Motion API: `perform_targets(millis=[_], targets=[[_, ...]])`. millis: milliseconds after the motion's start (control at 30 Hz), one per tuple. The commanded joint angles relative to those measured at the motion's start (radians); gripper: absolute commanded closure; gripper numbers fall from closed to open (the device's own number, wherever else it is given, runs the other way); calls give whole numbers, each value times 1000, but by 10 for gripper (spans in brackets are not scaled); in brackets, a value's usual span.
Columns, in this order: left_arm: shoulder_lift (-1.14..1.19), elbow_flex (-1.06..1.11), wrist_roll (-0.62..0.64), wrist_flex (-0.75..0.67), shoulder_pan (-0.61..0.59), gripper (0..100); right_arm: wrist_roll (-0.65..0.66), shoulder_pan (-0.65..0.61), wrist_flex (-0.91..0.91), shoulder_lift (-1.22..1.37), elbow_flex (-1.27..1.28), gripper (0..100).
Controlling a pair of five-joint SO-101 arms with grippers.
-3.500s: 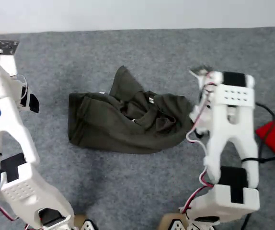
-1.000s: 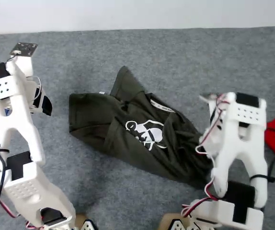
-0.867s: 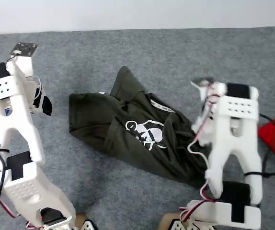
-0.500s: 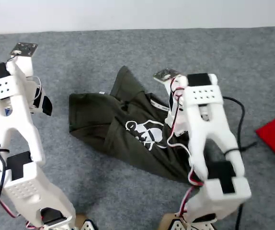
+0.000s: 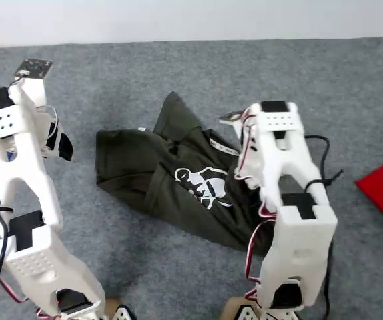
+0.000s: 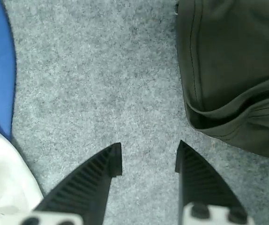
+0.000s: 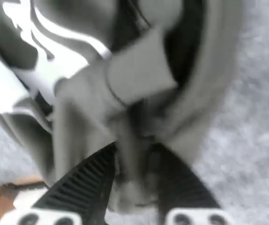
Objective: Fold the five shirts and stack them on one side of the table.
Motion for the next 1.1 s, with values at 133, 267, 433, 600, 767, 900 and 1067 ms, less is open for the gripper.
perform_targets(millis=[133, 267, 433, 600, 767, 900, 1067], targets=[[-48, -4, -3, 25, 6, 812, 127, 300, 65, -12, -143, 988], [-48, -4, -3, 25, 6, 812, 189, 443, 56, -4, -147, 988], [-48, -4, -3, 25, 6, 812, 224, 552, 19, -2, -147, 987], [-48, -4, -3, 25, 0, 812, 204, 570, 64, -15, -146, 846], [-58, 4, -3, 26, -32, 812, 120, 559, 73, -117, -103, 722], [-58, 5, -2, 26, -84, 812, 115, 495, 73, -248, 44, 772], [-58, 7, 0, 28, -114, 813, 112, 403, 73, -440, 255, 842]])
